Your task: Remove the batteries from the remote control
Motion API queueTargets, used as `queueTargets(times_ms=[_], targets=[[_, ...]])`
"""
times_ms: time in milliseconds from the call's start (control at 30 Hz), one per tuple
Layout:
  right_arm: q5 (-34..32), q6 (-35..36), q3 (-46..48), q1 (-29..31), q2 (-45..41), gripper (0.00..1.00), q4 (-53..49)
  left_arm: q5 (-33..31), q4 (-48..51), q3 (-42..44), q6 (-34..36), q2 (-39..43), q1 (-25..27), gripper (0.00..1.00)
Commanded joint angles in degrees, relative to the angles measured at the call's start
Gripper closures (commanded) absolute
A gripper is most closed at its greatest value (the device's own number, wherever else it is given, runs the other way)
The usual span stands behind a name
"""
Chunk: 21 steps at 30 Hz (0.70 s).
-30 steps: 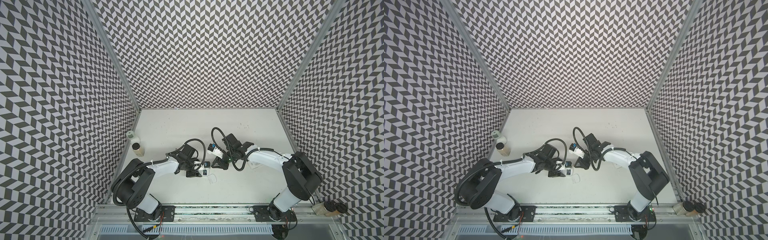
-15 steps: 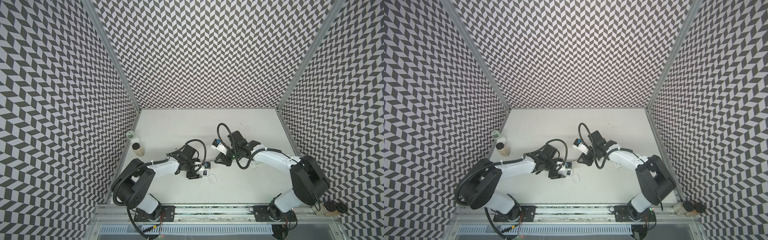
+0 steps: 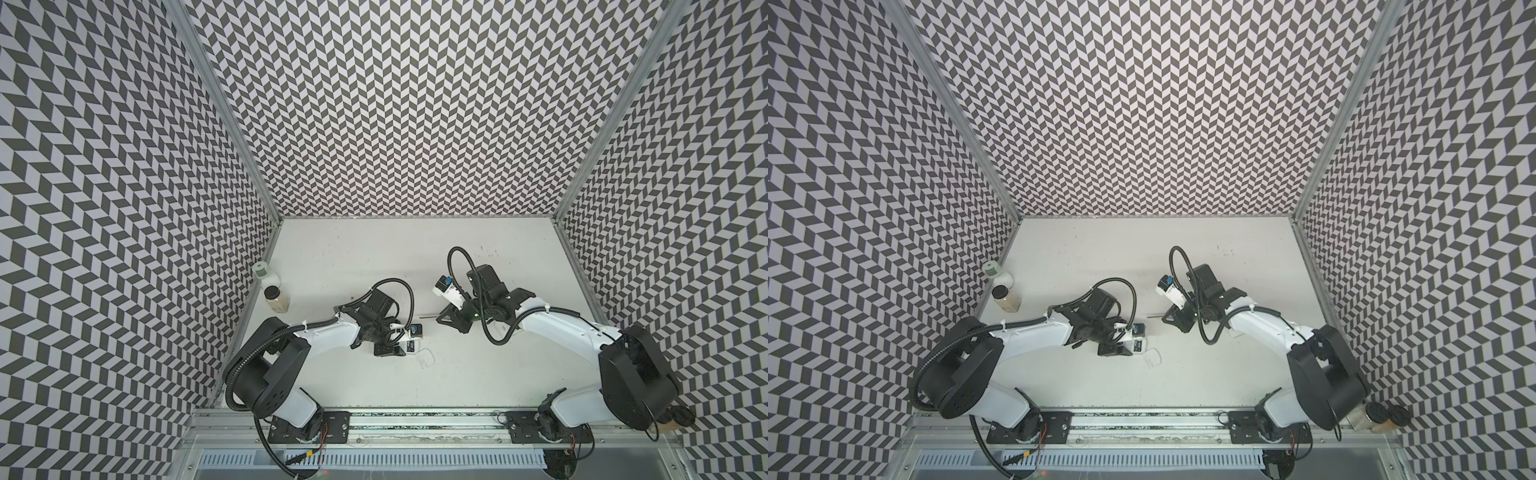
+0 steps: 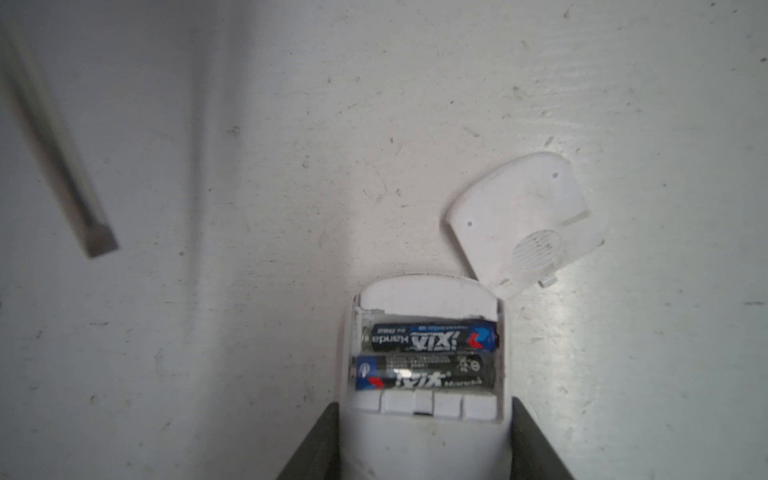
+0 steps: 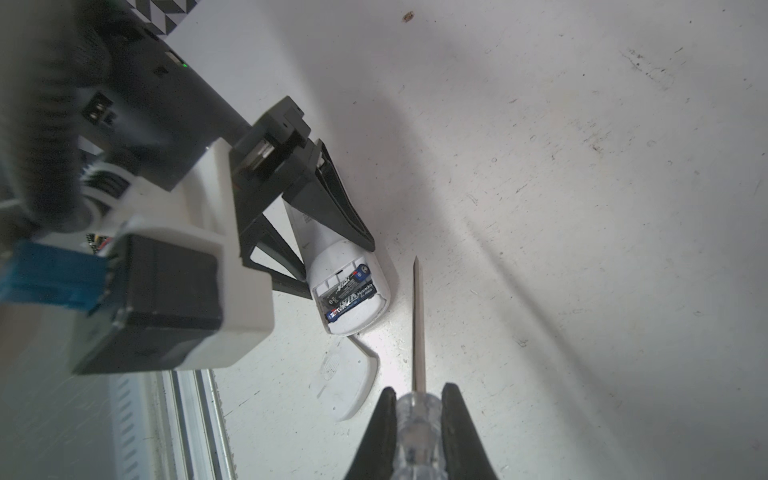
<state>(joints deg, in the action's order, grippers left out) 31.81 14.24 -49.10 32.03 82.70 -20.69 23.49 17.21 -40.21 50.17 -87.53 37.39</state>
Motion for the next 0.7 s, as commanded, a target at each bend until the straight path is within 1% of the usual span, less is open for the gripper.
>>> queueTargets(times_ms=[0, 100, 233, 333, 367, 400, 467, 533, 600, 667], targets=[[2.54, -1.52, 1.49, -0.03, -3.0, 1.0, 3.31, 2.93, 5.24, -4.34, -2.63, 0.29, 0.45, 0.63], [1.51, -2.47, 1.93, -0.12, -4.24, 1.0, 3.93, 5.45, 8.98, -8.11, -4.45, 0.23, 0.47, 0.66], [-0.75, -5.79, 3.28, -0.24, -3.65, 1.0, 8.55, 9.16, 12.43, -11.5, -7.45, -0.96, 1.05, 0.69], [-3.24, -9.68, 4.33, -0.55, -2.21, 1.0, 13.59, 9.34, 12.89, -12.27, -9.09, -1.93, 1.28, 0.73], [-5.0, -13.36, 5.24, -1.01, -1.7, 1.0, 15.36, 9.01, 13.27, -12.94, -9.66, -2.56, 1.29, 0.75], [-4.58, -15.69, 6.05, -1.76, -1.14, 1.0, 17.21, 8.67, 13.48, -13.58, -10.41, -3.17, 1.24, 0.78], [-2.3, -17.93, 7.71, -2.24, -0.01, 1.0, 20.81, 8.62, 11.35, -14.03, -14.0, -3.9, 1.2, 0.89], [-2.84, -18.56, 8.28, -2.23, 0.67, 1.0, 21.72, 10.43, 9.95, -14.49, -17.23, -4.39, 1.2, 0.99], [-3.67, -17.74, 8.22, -2.82, 1.27, 1.0, 21.28, 12.36, 11.15, -16.03, -18.73, -6.19, 0.83, 1.0], [-3.06, -16.99, 8.34, -4.03, 1.75, 1.0, 21.34, 14.58, 11.86, -17.32, -20.35, -8.75, -0.62, 1.0]])
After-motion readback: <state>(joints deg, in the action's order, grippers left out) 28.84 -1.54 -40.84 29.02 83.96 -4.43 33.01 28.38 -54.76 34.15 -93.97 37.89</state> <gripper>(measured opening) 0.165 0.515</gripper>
